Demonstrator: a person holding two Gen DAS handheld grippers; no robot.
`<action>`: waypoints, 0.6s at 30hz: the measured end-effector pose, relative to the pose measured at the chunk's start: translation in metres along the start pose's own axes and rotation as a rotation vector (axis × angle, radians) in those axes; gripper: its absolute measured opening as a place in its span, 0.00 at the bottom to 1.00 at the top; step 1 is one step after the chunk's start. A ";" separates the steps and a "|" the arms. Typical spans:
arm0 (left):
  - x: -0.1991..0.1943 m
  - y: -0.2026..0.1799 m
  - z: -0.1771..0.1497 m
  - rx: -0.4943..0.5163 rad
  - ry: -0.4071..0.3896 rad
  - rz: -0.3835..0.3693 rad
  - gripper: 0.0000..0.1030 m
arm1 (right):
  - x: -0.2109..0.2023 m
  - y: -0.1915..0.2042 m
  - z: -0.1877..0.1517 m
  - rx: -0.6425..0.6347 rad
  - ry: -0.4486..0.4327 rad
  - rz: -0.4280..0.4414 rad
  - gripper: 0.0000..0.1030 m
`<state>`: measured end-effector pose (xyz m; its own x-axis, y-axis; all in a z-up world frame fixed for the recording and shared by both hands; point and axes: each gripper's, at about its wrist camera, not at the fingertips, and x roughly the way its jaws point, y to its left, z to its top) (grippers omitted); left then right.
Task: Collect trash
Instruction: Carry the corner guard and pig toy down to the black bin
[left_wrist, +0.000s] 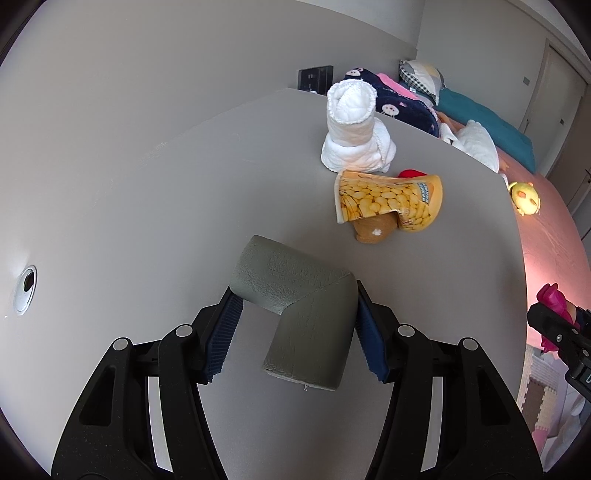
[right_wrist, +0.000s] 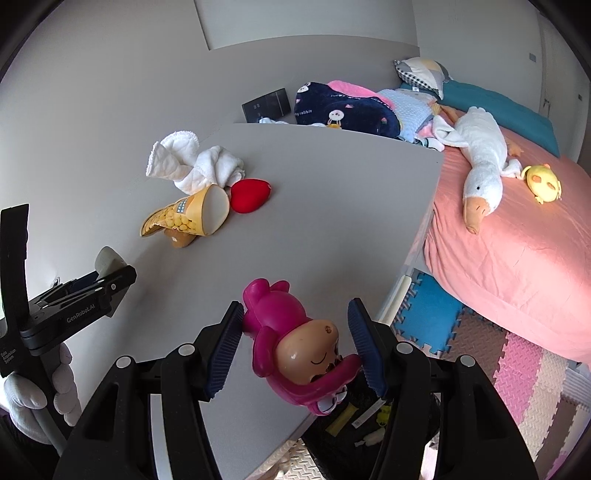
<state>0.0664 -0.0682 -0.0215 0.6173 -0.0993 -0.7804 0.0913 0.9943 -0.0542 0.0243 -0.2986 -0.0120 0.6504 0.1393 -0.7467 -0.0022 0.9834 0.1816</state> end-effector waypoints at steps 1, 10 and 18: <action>-0.002 -0.004 -0.002 0.005 -0.002 -0.004 0.56 | -0.003 -0.002 -0.002 0.003 -0.001 -0.001 0.58; -0.022 -0.046 -0.013 0.063 -0.014 -0.068 0.56 | -0.032 -0.027 -0.021 0.050 -0.022 -0.018 0.58; -0.029 -0.083 -0.021 0.134 -0.016 -0.097 0.56 | -0.055 -0.052 -0.037 0.092 -0.038 -0.046 0.58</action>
<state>0.0249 -0.1467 -0.0075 0.6125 -0.1959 -0.7658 0.2539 0.9662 -0.0441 -0.0394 -0.3531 -0.0043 0.6765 0.0885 -0.7311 0.0965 0.9735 0.2072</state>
